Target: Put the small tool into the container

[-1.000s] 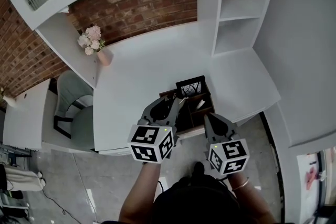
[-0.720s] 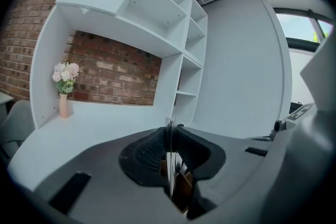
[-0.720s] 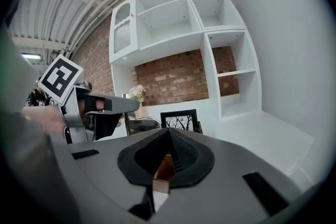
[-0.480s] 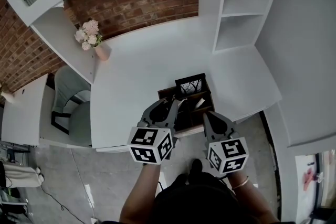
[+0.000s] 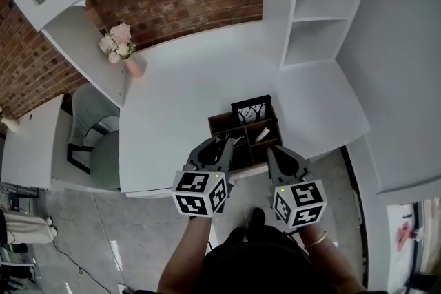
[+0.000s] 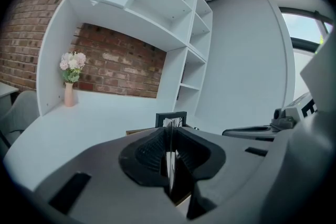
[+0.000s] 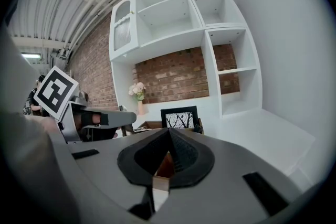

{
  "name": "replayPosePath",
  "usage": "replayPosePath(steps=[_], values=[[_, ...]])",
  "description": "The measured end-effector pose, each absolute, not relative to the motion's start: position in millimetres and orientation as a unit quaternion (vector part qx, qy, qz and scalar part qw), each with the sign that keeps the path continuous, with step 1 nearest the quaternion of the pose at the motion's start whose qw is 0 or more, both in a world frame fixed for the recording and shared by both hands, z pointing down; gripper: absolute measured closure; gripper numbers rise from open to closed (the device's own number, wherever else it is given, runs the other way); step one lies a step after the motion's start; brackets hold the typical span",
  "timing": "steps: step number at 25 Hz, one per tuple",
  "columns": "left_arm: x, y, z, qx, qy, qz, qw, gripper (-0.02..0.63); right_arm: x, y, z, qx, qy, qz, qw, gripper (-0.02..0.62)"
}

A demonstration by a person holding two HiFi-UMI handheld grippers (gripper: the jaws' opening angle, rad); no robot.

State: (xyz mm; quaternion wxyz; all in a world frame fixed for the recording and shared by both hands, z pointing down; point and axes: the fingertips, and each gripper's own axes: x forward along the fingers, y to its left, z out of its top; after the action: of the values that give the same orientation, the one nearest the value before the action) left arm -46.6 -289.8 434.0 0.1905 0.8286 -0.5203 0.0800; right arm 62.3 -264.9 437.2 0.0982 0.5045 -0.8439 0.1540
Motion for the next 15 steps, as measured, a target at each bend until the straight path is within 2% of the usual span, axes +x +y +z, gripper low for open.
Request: replayPosePath(steps=[15], values=[[-46,-291,457,0.824,-0.522,0.101,0.196,0.532,69,-257,437,0.509,-0.842,0.152,0.096,0.591]])
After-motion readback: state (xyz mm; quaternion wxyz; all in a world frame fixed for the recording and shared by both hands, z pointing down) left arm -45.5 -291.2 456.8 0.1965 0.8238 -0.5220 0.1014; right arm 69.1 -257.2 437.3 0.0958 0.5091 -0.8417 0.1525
